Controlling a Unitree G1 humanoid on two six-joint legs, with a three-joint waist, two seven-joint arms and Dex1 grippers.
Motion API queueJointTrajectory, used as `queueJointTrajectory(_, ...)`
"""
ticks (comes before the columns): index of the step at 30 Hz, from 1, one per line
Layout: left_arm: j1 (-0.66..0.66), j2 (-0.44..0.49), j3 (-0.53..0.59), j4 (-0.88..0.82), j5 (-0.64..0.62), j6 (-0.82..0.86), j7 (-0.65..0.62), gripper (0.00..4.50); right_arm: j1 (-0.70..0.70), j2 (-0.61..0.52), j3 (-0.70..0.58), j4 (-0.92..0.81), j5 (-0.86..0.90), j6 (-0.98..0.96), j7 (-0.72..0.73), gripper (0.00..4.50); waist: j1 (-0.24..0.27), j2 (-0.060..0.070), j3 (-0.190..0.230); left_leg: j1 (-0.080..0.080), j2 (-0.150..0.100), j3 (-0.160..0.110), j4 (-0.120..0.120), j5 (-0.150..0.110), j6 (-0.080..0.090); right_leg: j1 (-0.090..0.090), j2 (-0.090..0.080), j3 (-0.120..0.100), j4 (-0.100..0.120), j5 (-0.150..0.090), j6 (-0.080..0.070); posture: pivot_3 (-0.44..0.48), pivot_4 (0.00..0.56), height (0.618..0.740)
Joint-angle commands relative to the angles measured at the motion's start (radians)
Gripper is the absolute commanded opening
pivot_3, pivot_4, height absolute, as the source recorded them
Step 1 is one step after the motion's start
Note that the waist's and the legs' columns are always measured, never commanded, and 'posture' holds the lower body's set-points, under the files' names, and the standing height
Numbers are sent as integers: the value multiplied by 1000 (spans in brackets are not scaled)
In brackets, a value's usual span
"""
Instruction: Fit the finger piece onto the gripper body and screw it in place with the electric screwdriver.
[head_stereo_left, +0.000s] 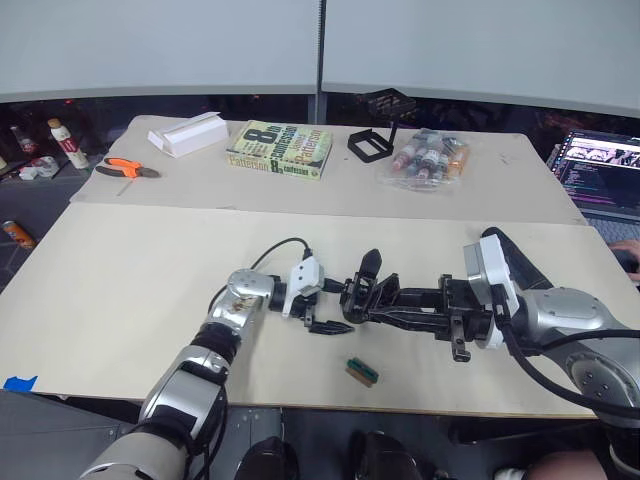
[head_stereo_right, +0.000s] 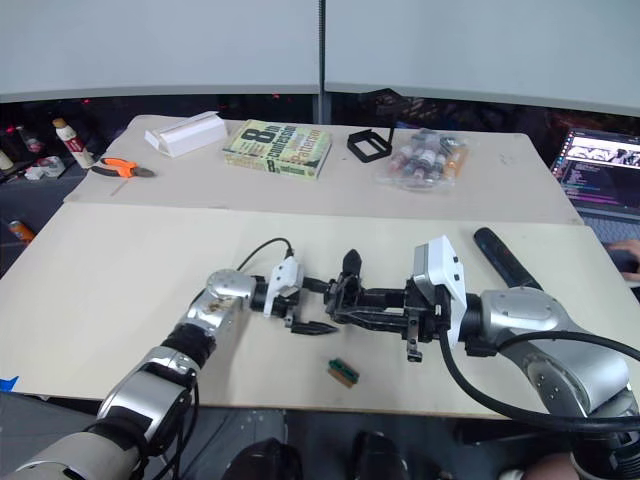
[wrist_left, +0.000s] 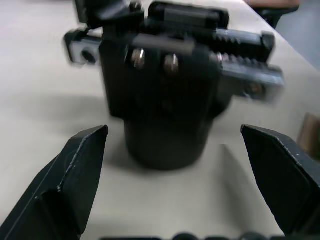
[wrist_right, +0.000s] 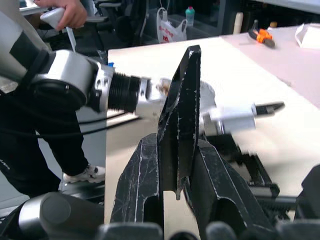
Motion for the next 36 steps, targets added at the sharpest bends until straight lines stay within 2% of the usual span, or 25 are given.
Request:
queueJointTrajectory(1, -35, -29, 11, 9, 8, -21, -5, 4500, -31, 9, -10, -23, 4, 10, -9, 373, 0, 0, 0, 0, 0, 0, 0, 0, 0, 0, 0, 0, 0, 0, 0, 0, 150, 740)
queueJointTrajectory(8, -43, -34, 13, 43, 37, -55, -6, 4500, -53, 20, -2, -18, -9, 26, -14, 372, 0, 0, 0, 0, 0, 0, 0, 0, 1, 0, 0, 0, 0, 0, 0, 0, 150, 740)
queueJointTrajectory(11, -55, -40, 19, 69, 45, -65, 7, 3660, -63, 24, 3, -9, -18, 27, -11, 372, 0, 0, 0, 0, 0, 0, 0, 0, 1, 0, 0, 0, 0, 0, 0, 0, 150, 740)
queueJointTrajectory(14, -64, -51, 23, 89, 53, -74, 15, 2269, -81, 32, 13, 9, -33, 30, -8, 372, 0, 0, 0, 0, 0, 0, 0, -1, 1, 0, 0, 0, 0, 0, 0, 0, 150, 740)
queueJointTrajectory(23, -62, -54, 33, 106, 64, -94, 6, 2271, -109, 101, 92, 101, -144, -7, 0, 372, 1, 0, 0, -1, -1, 0, 2, -1, 2, 0, -2, -1, 0, 0, 1, 0, 150, 740)
queueJointTrajectory(36, -43, -49, 38, 78, 58, -71, -13, 2271, -78, 205, 180, 313, -400, -209, 30, 371, -3, 0, 0, -2, -1, 0, 4, -1, 2, 0, -1, -2, 1, 1, 2, 0, 150, 740)
